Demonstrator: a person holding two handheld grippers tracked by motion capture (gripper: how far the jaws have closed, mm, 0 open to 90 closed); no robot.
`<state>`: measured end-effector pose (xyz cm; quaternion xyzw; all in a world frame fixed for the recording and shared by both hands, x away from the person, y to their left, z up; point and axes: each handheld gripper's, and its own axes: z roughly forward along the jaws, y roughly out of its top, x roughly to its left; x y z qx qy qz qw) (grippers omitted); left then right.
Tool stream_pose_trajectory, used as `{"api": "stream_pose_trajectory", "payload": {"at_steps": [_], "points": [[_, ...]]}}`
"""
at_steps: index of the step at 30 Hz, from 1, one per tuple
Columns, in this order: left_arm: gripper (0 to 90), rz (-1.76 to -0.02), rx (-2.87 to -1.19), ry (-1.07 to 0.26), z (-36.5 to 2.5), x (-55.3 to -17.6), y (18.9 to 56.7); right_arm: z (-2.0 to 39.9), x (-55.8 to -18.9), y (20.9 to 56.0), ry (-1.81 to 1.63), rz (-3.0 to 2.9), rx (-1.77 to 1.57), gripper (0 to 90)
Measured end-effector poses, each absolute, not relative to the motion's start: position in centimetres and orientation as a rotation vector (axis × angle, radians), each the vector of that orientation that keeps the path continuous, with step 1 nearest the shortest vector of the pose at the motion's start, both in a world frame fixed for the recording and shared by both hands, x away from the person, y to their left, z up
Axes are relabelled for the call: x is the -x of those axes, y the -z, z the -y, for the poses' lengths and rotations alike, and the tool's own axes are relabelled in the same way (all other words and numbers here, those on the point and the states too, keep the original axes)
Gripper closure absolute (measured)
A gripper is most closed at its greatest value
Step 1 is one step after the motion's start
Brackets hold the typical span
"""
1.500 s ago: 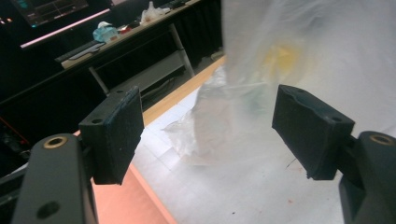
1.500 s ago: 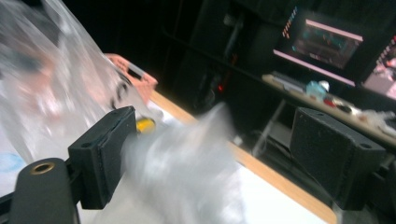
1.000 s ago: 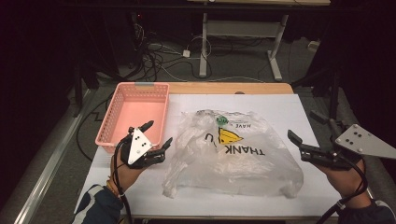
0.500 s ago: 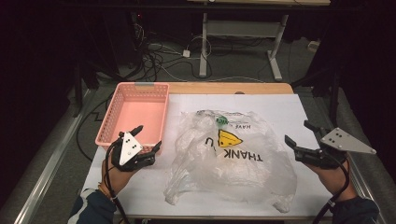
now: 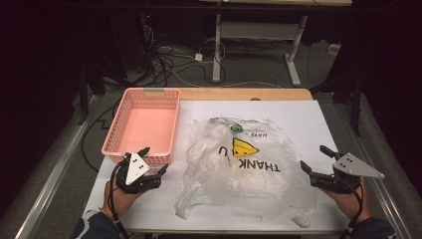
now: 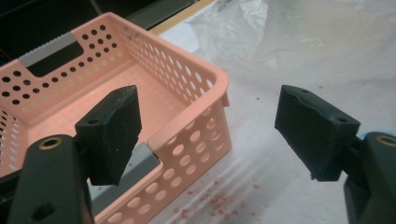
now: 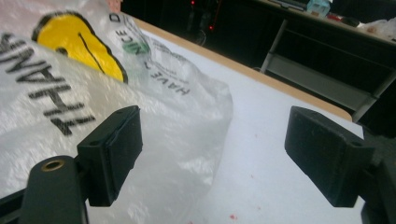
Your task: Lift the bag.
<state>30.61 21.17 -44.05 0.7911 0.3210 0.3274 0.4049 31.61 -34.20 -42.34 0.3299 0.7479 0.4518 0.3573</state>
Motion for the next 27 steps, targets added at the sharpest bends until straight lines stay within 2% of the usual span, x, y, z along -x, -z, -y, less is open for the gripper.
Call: {"api": "stream_pose_trajectory", "payload": {"at_steps": [27], "points": [[21.8, -0.796, -2.017, -0.821, -20.72, -30.65, 44.1, 33.76, -31.03, 42.71, -1.176, -1.94, -0.824, 20.3]]}}
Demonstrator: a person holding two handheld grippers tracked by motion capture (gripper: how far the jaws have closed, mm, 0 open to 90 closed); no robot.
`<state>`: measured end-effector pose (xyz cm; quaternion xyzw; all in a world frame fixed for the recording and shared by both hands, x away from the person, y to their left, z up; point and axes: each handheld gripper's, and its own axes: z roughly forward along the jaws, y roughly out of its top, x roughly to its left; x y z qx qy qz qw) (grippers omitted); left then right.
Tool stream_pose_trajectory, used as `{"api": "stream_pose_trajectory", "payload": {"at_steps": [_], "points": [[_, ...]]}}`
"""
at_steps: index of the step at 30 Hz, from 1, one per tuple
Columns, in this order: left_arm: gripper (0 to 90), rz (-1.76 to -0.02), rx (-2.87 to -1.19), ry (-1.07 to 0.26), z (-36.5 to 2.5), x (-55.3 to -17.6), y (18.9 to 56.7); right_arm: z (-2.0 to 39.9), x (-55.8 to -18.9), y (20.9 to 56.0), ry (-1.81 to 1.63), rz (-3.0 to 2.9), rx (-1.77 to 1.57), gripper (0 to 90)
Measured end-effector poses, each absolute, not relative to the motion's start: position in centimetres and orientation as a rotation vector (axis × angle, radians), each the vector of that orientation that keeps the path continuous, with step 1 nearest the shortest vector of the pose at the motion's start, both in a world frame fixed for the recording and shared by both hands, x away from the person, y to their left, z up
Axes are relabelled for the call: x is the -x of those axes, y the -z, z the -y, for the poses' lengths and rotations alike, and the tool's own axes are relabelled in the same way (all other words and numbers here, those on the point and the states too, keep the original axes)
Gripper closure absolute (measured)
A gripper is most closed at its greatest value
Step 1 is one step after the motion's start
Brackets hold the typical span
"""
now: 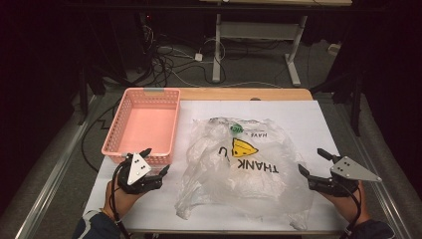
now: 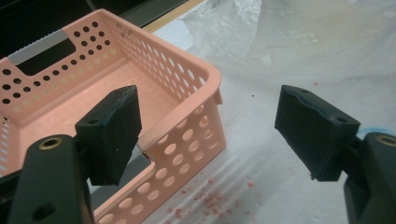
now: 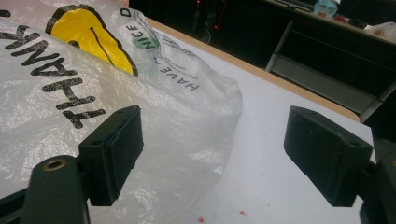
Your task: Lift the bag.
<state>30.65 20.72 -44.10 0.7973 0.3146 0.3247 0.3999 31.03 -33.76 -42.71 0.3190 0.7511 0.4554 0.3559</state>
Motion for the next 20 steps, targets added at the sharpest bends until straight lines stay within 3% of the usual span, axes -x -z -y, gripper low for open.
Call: {"api": "stream_pose_trajectory", "payload": {"at_steps": [20], "points": [[21.8, -0.795, -2.019, -0.828, -20.71, -30.68, 44.06, 33.76, -31.14, 42.62, -1.175, -1.944, -0.817, 20.6]]}}
